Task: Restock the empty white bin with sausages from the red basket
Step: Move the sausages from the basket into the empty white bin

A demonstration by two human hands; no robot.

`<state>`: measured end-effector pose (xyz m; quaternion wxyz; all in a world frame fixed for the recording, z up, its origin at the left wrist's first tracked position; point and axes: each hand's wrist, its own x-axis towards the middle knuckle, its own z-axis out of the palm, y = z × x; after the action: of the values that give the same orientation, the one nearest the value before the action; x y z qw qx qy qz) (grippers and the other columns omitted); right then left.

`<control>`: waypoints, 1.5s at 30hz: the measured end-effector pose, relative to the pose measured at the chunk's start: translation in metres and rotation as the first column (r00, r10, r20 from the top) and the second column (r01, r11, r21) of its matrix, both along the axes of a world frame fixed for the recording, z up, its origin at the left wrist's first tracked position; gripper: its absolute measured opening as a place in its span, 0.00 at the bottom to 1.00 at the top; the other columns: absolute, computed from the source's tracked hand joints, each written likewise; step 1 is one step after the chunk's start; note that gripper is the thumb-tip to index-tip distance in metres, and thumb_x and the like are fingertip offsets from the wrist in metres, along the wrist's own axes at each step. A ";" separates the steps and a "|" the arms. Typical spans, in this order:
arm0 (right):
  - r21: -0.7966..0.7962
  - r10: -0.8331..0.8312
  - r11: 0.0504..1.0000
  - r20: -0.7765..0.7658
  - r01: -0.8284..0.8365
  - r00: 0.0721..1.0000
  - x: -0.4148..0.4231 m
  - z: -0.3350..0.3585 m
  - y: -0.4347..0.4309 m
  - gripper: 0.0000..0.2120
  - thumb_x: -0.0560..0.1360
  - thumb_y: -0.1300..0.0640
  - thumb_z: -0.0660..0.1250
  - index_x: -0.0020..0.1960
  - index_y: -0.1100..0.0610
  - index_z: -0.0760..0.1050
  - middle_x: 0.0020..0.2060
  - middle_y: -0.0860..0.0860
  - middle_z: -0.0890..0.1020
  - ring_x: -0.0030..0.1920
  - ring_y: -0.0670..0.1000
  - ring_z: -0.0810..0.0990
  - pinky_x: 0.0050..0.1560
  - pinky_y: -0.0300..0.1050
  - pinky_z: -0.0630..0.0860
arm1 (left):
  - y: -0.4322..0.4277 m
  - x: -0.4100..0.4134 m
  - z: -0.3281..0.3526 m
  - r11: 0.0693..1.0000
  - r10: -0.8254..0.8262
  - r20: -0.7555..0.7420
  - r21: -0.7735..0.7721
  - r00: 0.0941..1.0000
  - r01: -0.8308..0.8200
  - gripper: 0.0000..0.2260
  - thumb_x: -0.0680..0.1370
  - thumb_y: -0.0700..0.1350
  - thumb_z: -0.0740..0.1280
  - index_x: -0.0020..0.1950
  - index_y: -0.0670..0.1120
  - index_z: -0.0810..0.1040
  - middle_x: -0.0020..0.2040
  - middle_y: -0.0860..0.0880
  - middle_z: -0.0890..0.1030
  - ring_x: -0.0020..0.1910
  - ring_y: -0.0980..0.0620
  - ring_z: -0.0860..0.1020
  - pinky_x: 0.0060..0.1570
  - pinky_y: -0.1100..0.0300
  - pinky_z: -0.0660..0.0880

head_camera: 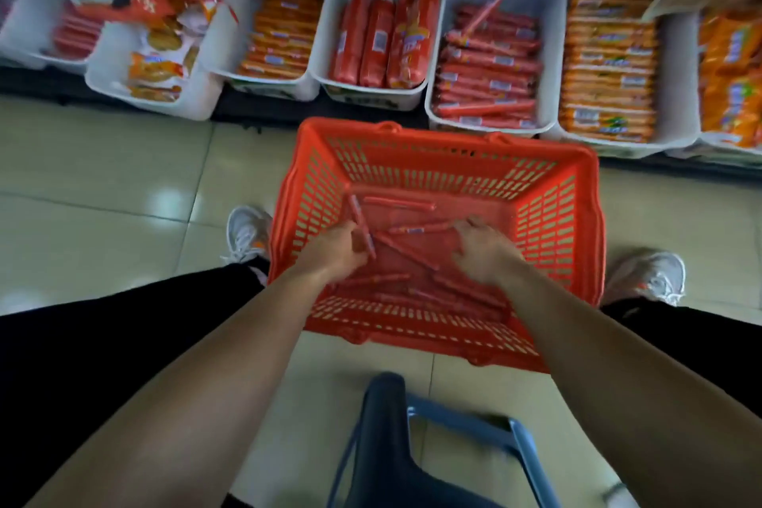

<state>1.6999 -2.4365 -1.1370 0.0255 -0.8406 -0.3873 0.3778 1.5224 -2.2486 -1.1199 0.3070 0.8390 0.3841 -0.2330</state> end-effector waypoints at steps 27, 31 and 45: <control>-0.227 0.138 0.960 -0.114 -0.161 0.984 -0.013 -0.105 -0.023 0.30 0.74 0.40 0.65 0.72 0.52 0.67 0.67 0.55 0.75 0.65 0.59 0.75 0.63 0.56 0.74 | -0.023 0.010 -0.119 0.968 -0.154 -0.303 -0.235 0.941 0.084 0.39 0.67 0.53 0.79 0.73 0.48 0.65 0.68 0.44 0.75 0.67 0.42 0.74 0.66 0.47 0.71; -0.206 0.012 0.978 -0.059 -0.024 0.998 0.000 -0.097 -0.022 0.27 0.75 0.37 0.63 0.65 0.55 0.70 0.58 0.58 0.80 0.58 0.62 0.80 0.55 0.54 0.77 | -0.030 0.010 -0.120 0.956 -0.240 -0.254 -0.231 0.937 0.182 0.33 0.71 0.53 0.77 0.71 0.48 0.68 0.66 0.44 0.76 0.65 0.43 0.75 0.64 0.48 0.73; -0.089 0.051 0.995 0.100 -0.042 0.994 -0.009 -0.116 0.048 0.42 0.69 0.42 0.74 0.75 0.52 0.58 0.68 0.56 0.65 0.67 0.61 0.67 0.64 0.62 0.69 | -0.008 -0.002 -0.110 0.933 0.270 -0.148 -0.204 0.951 -0.297 0.23 0.79 0.45 0.67 0.72 0.47 0.62 0.60 0.43 0.77 0.58 0.43 0.78 0.57 0.51 0.73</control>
<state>1.6911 -2.3881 -1.2533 -0.0399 -0.8498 -0.3909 0.3513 1.5202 -2.2571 -1.2296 0.4070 0.7195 0.4899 -0.2767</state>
